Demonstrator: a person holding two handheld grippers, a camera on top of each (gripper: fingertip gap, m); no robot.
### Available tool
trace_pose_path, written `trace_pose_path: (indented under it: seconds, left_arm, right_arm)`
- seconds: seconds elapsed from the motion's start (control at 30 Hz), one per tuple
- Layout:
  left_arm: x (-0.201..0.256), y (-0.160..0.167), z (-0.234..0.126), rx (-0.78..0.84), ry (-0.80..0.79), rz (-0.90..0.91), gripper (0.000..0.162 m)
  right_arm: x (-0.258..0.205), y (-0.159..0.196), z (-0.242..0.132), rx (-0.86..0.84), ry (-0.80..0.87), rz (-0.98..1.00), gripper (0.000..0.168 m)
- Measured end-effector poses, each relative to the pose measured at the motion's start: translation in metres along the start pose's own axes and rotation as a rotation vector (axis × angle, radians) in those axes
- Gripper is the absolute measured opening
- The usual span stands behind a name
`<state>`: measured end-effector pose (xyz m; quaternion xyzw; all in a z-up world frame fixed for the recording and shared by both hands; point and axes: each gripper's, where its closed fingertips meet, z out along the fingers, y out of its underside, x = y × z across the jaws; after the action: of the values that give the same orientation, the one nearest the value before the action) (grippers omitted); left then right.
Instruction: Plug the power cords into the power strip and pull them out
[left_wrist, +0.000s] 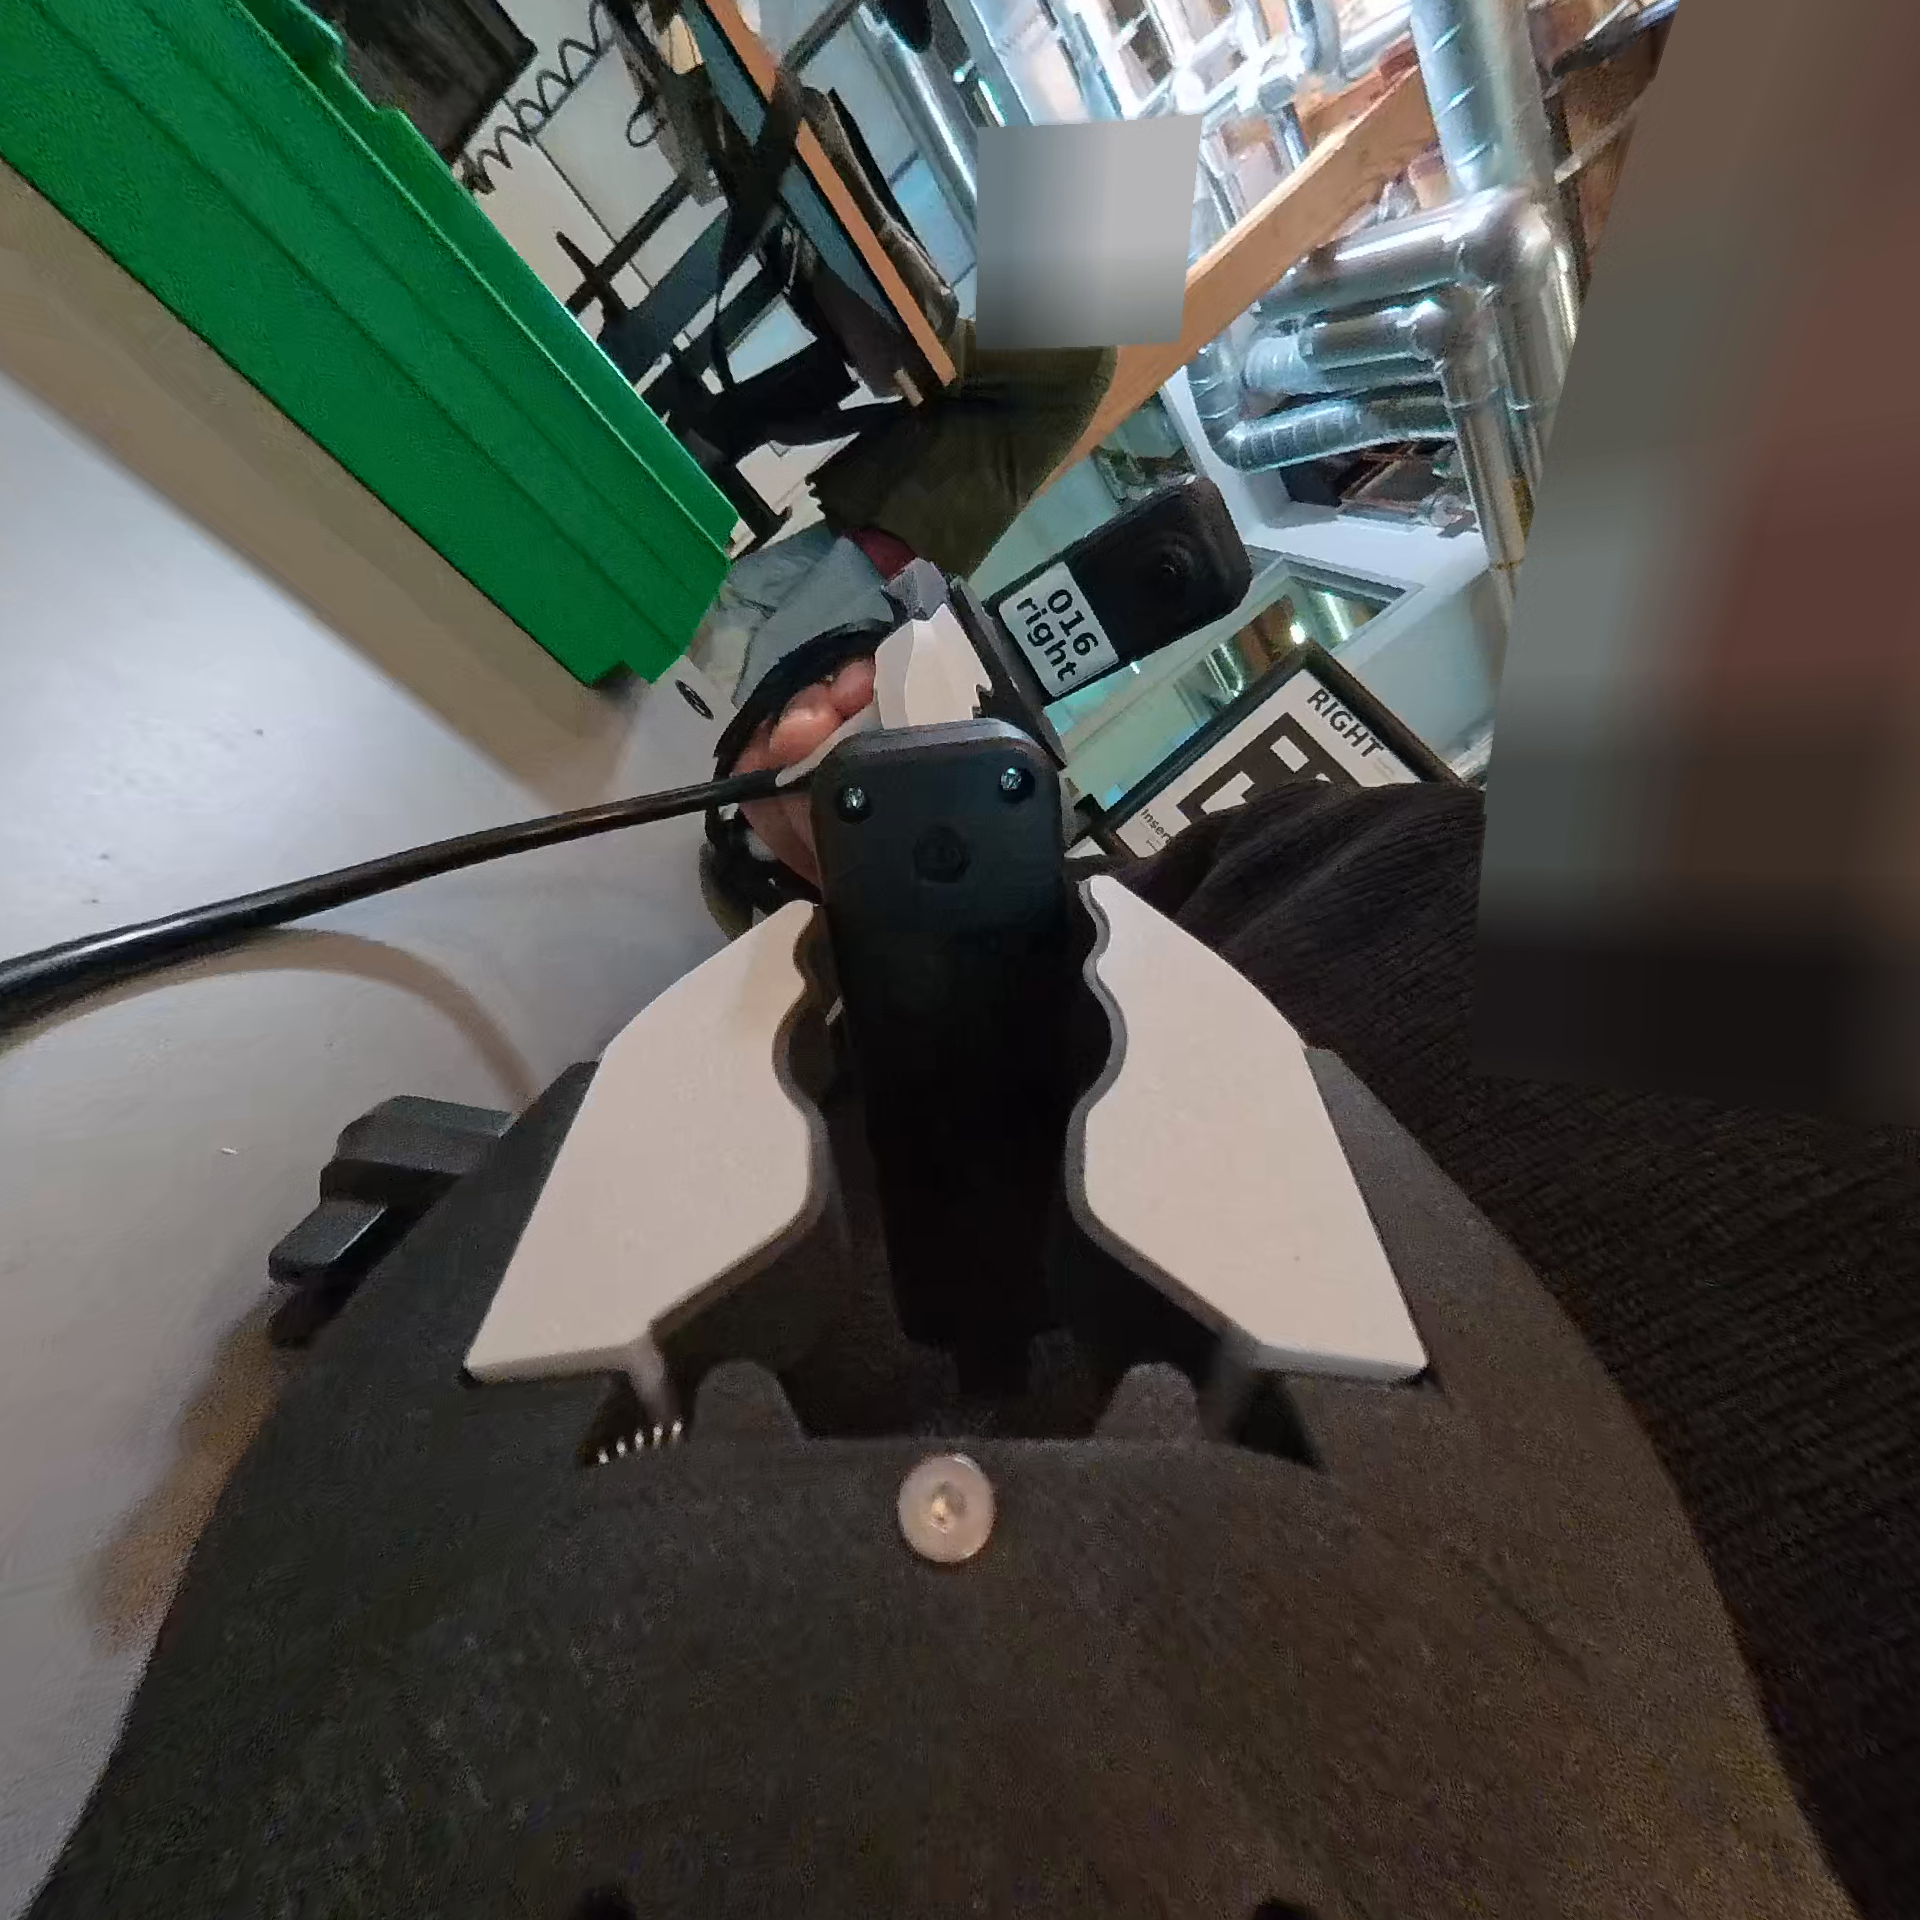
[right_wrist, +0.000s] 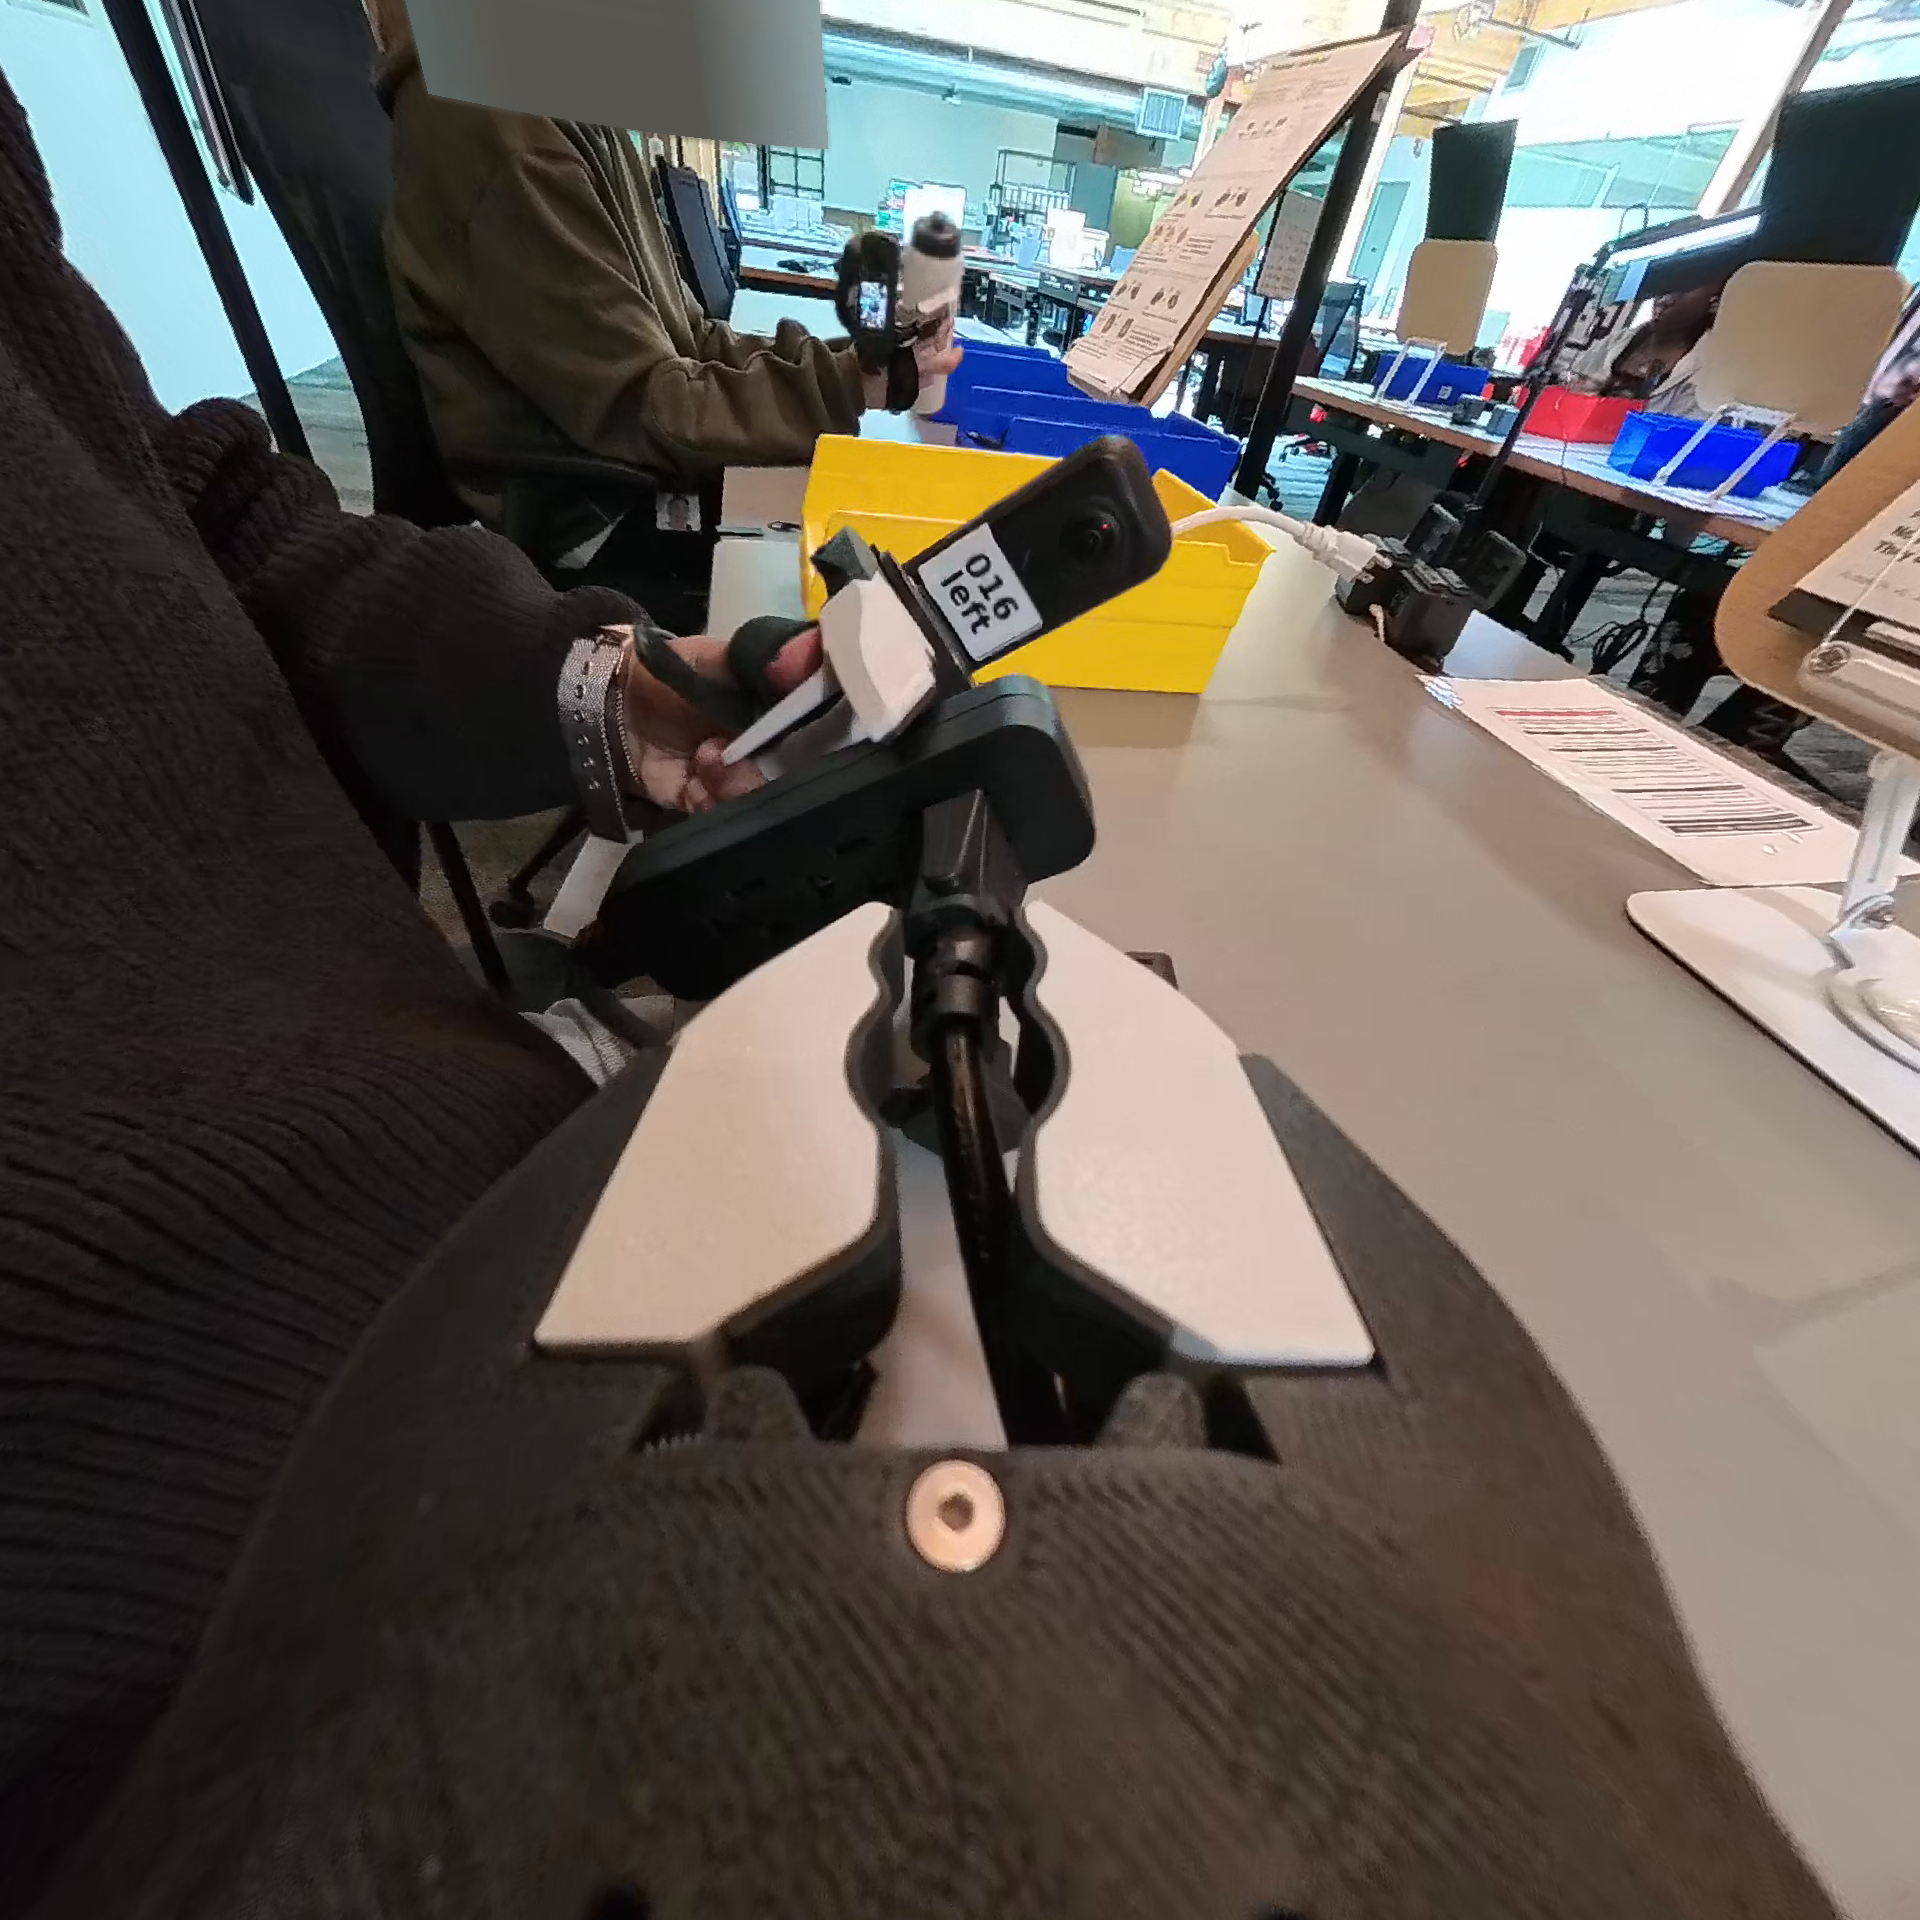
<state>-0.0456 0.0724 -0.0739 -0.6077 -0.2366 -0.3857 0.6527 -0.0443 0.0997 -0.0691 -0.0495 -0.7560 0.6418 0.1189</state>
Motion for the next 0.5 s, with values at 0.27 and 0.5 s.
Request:
trace_pose_path:
  seconds: [0.27,0.5]
  left_arm:
    - [-0.005,0.013,-0.002,-0.044,0.088,-0.145,0.045]
    - [-0.012,0.022,-0.004,-0.072,0.092,-0.202,0.046]
  right_arm:
    - [-0.008,0.007,0.003,-0.026,-0.062,0.024,0.018]
    - [-0.01,0.017,0.006,-0.049,-0.088,0.056,0.018]
